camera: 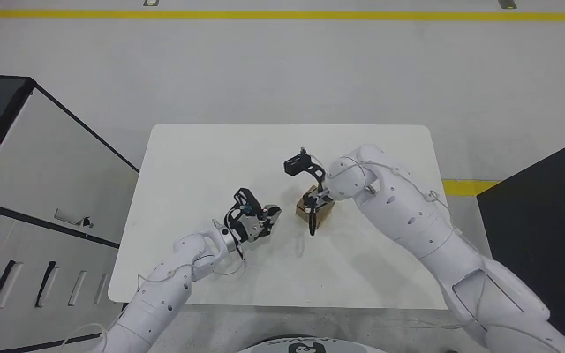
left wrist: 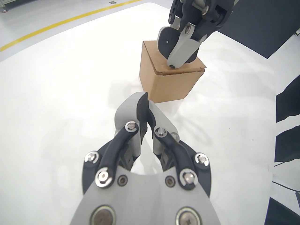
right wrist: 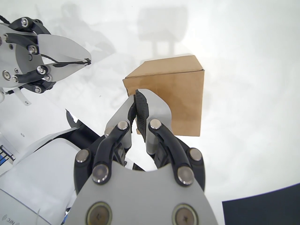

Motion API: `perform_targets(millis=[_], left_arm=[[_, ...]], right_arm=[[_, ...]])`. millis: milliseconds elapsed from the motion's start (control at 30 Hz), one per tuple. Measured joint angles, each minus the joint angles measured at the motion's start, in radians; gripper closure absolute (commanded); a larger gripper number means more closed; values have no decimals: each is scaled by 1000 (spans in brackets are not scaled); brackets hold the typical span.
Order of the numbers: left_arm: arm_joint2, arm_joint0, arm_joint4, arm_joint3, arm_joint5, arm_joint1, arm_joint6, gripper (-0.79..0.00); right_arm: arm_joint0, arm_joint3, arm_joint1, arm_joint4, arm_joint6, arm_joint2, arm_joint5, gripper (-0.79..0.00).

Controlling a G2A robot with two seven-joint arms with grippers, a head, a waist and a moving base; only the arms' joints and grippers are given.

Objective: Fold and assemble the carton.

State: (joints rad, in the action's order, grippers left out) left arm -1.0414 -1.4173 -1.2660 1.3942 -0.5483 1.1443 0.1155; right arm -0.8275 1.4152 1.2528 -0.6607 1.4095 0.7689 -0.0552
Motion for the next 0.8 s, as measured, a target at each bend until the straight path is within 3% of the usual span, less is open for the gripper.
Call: perform_targets(millis=[67,133,200,233,467,800], left_arm=[[3,3,0,2,0,1,-2,-194],[7,6,-1,3,-1,2,-5,-354],[12,10,-2,4,-2,3,-9,-659],[15,12,-2,5,-3,4,-10,-760],[28,23,-3,18,0,8,-23,-785],[30,24,-12,26,8,8,-38,-785]], right_arm=[[-13,12,-8,30,-1,34,8,-785],[-27,25,-17,60,-2,70,16,-785],[-48,42,-30,102,-3,121,27,-785],[-59,48,-36,123,-3,147,34,-785],[-166,73,-82,360,-1,380,106,-785],[-172,70,-82,363,-12,384,107,-785]])
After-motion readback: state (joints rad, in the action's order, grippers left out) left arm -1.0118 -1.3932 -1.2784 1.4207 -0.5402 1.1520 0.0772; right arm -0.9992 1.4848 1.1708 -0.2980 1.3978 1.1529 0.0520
